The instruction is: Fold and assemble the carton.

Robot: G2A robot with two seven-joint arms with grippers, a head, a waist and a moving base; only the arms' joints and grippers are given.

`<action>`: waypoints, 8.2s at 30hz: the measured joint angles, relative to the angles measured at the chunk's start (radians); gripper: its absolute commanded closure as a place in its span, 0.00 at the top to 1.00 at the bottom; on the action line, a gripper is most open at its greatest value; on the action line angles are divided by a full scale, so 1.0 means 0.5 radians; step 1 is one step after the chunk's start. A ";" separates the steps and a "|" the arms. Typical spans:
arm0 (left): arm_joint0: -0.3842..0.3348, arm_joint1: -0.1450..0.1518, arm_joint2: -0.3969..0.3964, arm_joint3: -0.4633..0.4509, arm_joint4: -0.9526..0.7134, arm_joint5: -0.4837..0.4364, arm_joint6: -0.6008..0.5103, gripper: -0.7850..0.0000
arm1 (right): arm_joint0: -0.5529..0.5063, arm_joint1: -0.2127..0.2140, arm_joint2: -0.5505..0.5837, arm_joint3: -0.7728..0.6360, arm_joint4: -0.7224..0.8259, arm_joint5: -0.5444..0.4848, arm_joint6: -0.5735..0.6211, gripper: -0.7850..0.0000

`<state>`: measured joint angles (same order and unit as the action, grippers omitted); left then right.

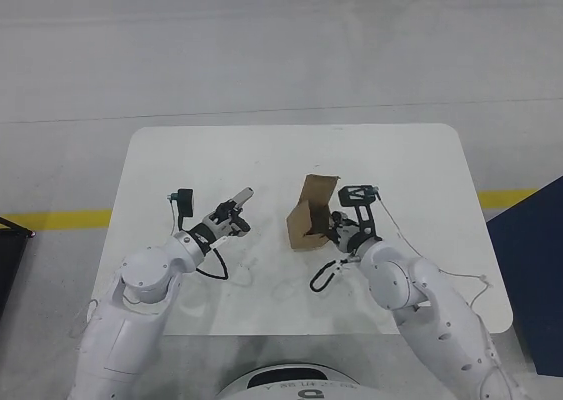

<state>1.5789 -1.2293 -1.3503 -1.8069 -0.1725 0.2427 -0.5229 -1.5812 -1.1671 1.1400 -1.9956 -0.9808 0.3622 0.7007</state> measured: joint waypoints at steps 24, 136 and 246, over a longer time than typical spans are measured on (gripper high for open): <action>-0.136 0.039 0.294 -0.027 0.684 0.014 -0.222 0.97 | -0.522 -0.030 0.399 -0.359 0.548 0.355 -0.266 0.44; -0.031 0.211 0.254 -0.375 1.620 -0.130 -0.848 1.00 | -0.047 -0.079 0.200 -0.003 0.867 -0.089 -0.623 0.53; -0.629 0.112 0.654 0.353 1.451 -0.384 -0.682 1.00 | -0.457 0.032 0.089 0.022 0.227 -0.799 -0.472 0.69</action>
<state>1.2644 -1.1734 -1.0233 -1.6302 0.5528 0.0508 -0.8641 -1.8098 -1.1513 1.1843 -1.9847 -0.8672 -0.0375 0.4648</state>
